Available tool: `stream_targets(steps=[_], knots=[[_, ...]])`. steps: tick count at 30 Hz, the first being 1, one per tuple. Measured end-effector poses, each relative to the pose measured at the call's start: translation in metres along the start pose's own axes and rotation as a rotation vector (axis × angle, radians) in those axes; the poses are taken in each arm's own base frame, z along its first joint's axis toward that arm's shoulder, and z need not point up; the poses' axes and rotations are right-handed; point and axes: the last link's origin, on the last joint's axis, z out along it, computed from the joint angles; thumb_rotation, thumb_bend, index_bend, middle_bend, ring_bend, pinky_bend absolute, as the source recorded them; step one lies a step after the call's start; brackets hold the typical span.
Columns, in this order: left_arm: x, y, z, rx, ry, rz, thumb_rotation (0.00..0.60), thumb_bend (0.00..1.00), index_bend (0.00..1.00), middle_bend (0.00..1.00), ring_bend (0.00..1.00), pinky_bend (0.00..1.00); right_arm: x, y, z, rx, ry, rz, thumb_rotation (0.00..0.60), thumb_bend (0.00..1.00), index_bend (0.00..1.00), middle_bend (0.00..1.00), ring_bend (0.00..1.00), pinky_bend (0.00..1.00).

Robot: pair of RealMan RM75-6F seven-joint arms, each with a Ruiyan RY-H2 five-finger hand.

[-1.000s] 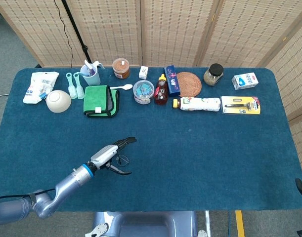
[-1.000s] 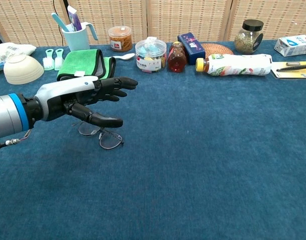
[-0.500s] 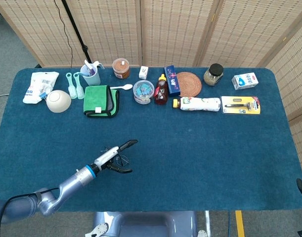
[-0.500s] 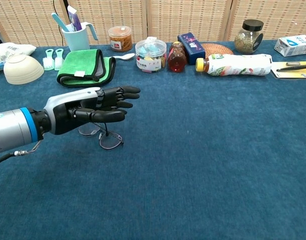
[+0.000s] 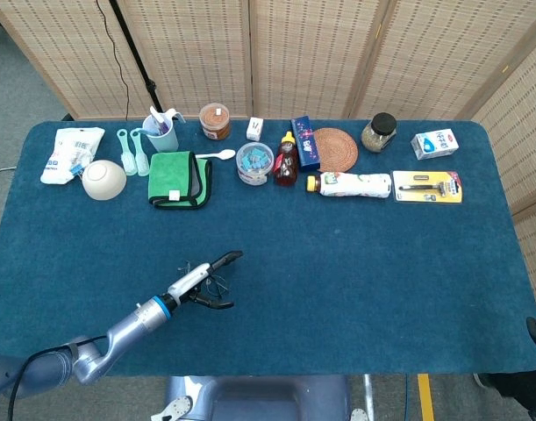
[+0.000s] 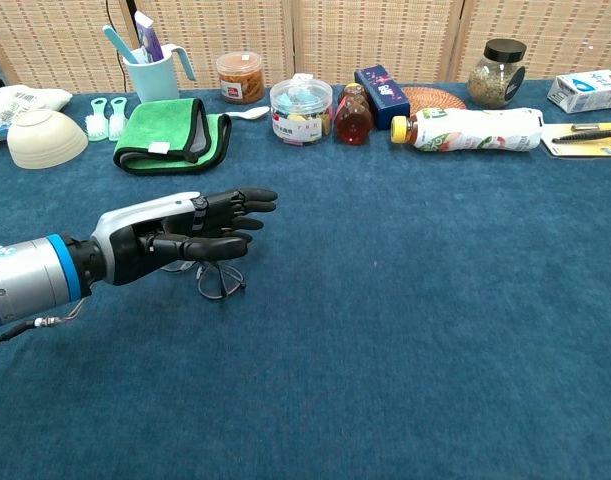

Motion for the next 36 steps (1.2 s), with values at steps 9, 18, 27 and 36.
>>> stream_targets(steps=[9,18,27,36], knots=[[0.004,0.001,0.001,-0.01,0.01,0.023,0.34,0.03,0.0,0.0,0.0,0.0,0.0,0.0,0.0,-0.003,0.002,-0.002,0.6,0.3,0.14,0.03,0.12,0.18],[0.025,0.019,-0.01,-0.077,0.068,0.194,0.291,0.03,0.0,0.0,0.0,0.0,-0.002,-0.001,0.002,0.006,-0.008,0.003,0.6,0.3,0.14,0.03,0.12,0.18],[0.057,0.042,-0.054,-0.043,0.208,0.538,0.284,0.03,0.0,0.0,0.0,0.0,-0.009,-0.004,0.01,0.023,-0.038,0.009,0.6,0.3,0.14,0.03,0.11,0.18],[0.093,0.059,-0.127,0.19,0.355,0.745,0.294,0.03,0.0,0.0,0.0,0.0,-0.019,-0.011,0.02,0.051,-0.075,0.013,0.6,0.3,0.15,0.03,0.11,0.18]])
